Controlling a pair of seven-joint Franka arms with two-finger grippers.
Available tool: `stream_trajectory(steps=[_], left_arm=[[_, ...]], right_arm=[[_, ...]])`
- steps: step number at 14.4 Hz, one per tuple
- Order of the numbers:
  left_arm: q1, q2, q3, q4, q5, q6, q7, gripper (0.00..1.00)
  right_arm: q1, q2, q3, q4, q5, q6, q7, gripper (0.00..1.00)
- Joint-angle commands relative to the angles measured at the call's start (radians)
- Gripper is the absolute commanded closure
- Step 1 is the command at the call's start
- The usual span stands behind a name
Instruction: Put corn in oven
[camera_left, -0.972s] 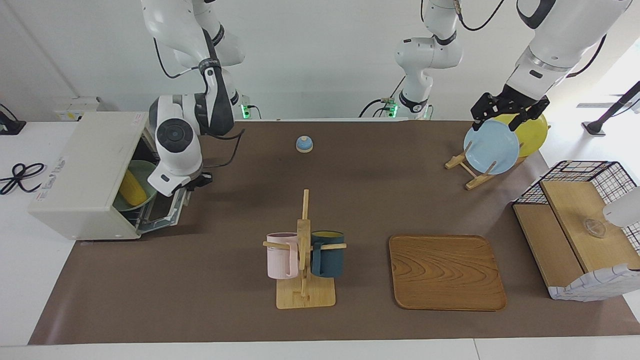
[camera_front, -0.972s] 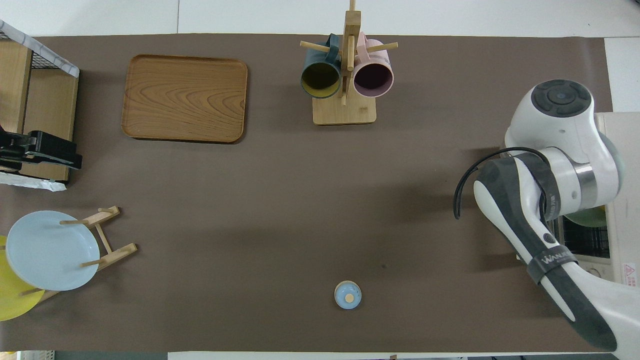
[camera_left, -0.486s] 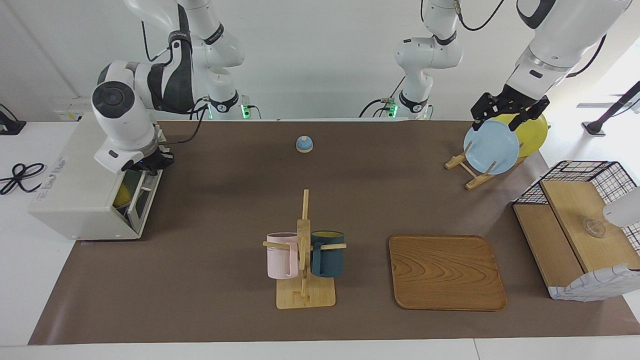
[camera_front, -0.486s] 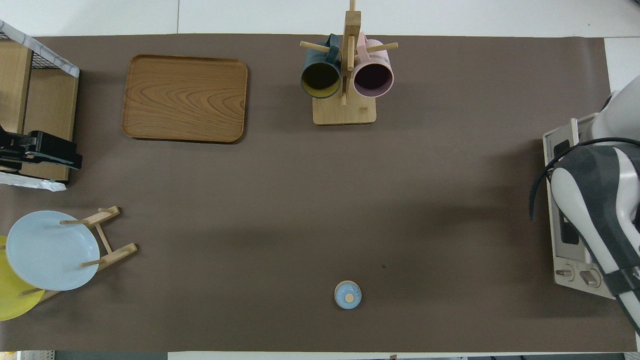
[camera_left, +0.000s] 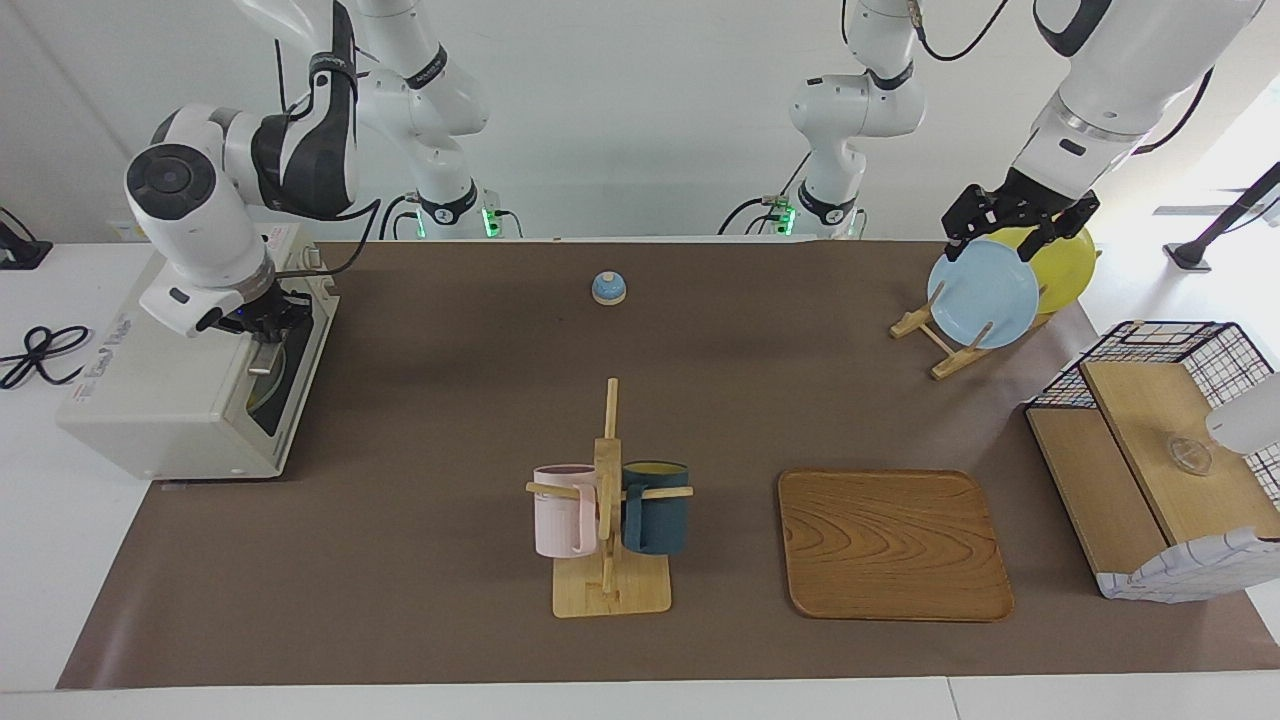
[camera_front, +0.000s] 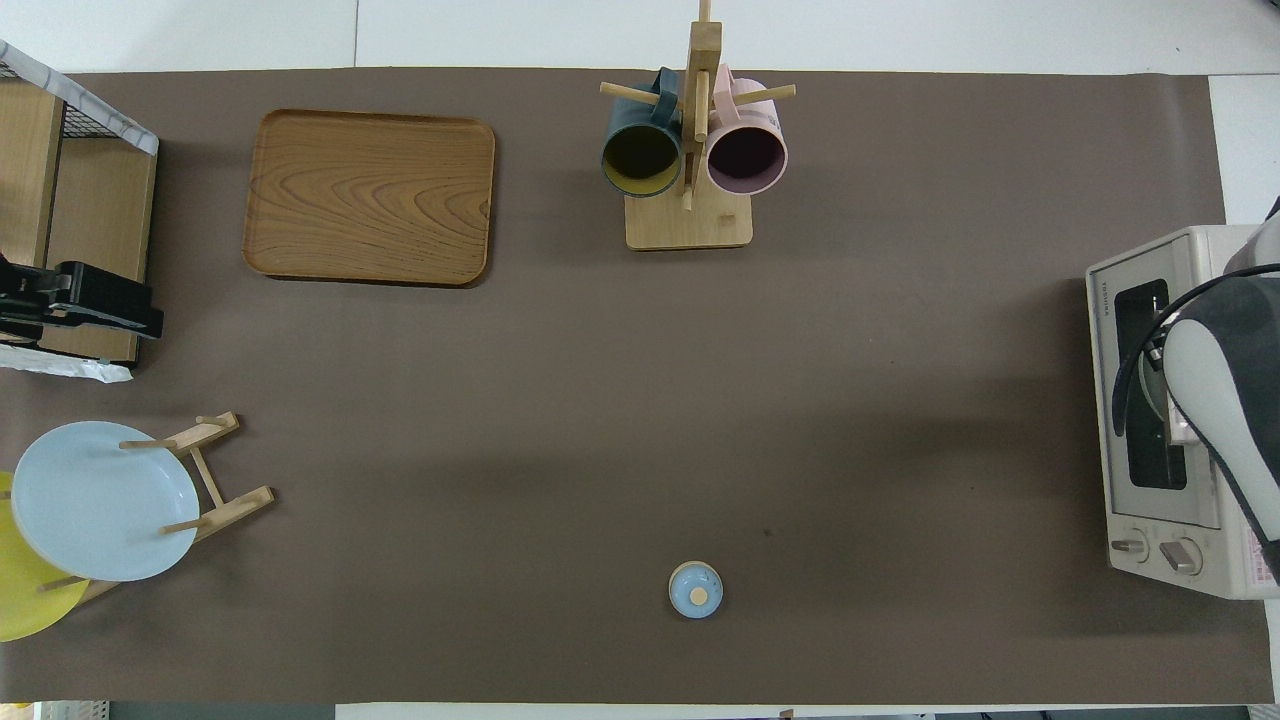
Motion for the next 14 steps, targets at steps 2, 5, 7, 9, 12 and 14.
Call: stream_trajectory(steps=[2,5,7,9,12,14], left_arm=[[-0.001,-0.024,0.002,-0.023,0.018,0.004,0.01,0.0],[-0.001,-0.024,0.002,-0.023,0.018,0.004,0.012,0.0],[-0.001,-0.024,0.002,-0.025,0.018,0.004,0.012,0.0],[-0.001,-0.024,0.002,-0.023,0.018,0.004,0.01,0.0],[-0.001,-0.022,0.002,-0.025,0.018,0.004,0.012,0.0],[-0.001,-0.024,0.002,-0.025,0.018,0.004,0.012,0.0]], right_arm=[[-0.009,0.014,0.002,0.213,0.1,-0.151,-0.013,0.54],[-0.008,0.014,0.004,0.278,0.161,-0.196,-0.016,0.35],[-0.008,0.012,0.004,0.282,0.237,-0.205,-0.011,0.0],[-0.006,0.012,0.004,0.287,0.254,-0.211,-0.008,0.0],[-0.006,0.011,0.005,0.29,0.254,-0.222,-0.008,0.0],[-0.005,0.006,0.01,0.289,0.252,-0.227,0.0,0.0]])
